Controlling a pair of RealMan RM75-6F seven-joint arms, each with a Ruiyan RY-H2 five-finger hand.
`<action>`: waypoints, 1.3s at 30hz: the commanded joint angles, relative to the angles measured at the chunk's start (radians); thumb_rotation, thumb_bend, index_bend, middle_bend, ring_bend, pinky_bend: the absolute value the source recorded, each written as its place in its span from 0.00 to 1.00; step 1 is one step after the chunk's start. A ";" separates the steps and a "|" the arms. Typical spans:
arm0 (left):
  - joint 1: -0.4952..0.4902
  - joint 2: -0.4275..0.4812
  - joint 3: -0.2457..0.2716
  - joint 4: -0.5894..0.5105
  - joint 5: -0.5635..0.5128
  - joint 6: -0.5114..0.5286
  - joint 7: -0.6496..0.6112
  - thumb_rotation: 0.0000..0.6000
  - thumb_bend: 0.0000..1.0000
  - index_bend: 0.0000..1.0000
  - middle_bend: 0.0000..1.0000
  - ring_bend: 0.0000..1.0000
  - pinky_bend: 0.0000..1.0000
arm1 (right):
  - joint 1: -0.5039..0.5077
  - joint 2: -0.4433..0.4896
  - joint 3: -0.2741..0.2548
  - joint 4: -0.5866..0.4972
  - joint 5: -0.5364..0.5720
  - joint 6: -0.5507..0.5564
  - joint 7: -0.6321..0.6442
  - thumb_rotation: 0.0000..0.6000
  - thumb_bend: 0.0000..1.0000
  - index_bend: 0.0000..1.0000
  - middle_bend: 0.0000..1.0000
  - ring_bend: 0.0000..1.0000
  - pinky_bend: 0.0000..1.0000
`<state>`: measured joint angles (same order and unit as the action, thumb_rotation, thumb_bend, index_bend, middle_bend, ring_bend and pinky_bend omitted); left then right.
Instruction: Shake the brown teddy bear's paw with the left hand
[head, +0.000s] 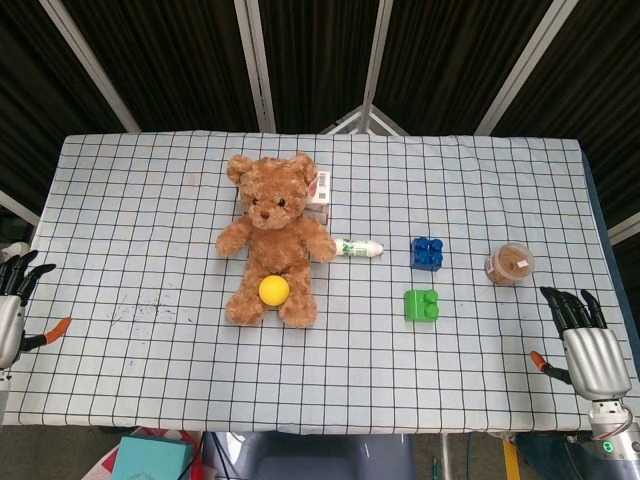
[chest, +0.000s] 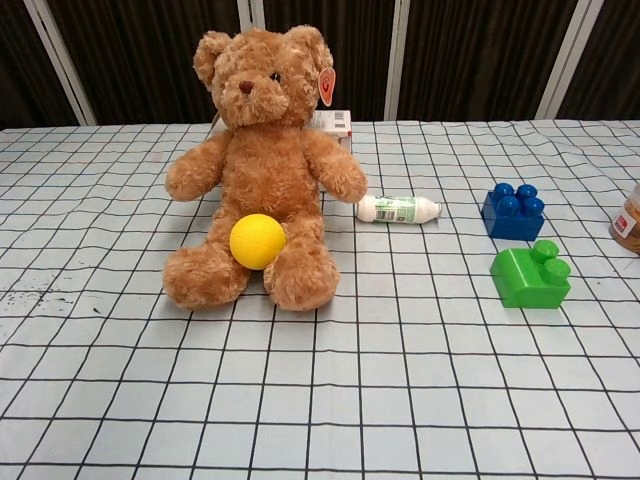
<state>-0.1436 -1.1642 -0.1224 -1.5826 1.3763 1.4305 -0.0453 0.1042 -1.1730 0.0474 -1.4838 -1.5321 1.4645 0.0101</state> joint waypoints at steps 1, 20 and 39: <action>-0.006 -0.001 0.001 0.001 0.001 -0.012 -0.018 1.00 0.29 0.18 0.05 0.00 0.00 | -0.001 0.000 -0.003 0.003 0.002 -0.004 0.002 1.00 0.21 0.01 0.14 0.13 0.05; -0.283 -0.091 -0.133 0.044 -0.132 -0.594 -0.815 1.00 0.16 0.15 0.07 0.00 0.00 | -0.001 0.000 0.001 0.014 0.012 -0.011 0.032 1.00 0.21 0.01 0.14 0.13 0.05; -0.513 -0.434 -0.245 0.388 -0.381 -0.751 -0.755 1.00 0.09 0.19 0.15 0.00 0.00 | 0.003 -0.002 0.015 0.061 0.058 -0.045 0.083 1.00 0.21 0.01 0.14 0.13 0.05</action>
<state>-0.6423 -1.5725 -0.3504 -1.2082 1.0233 0.6697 -0.8183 0.1068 -1.1753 0.0625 -1.4228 -1.4742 1.4200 0.0928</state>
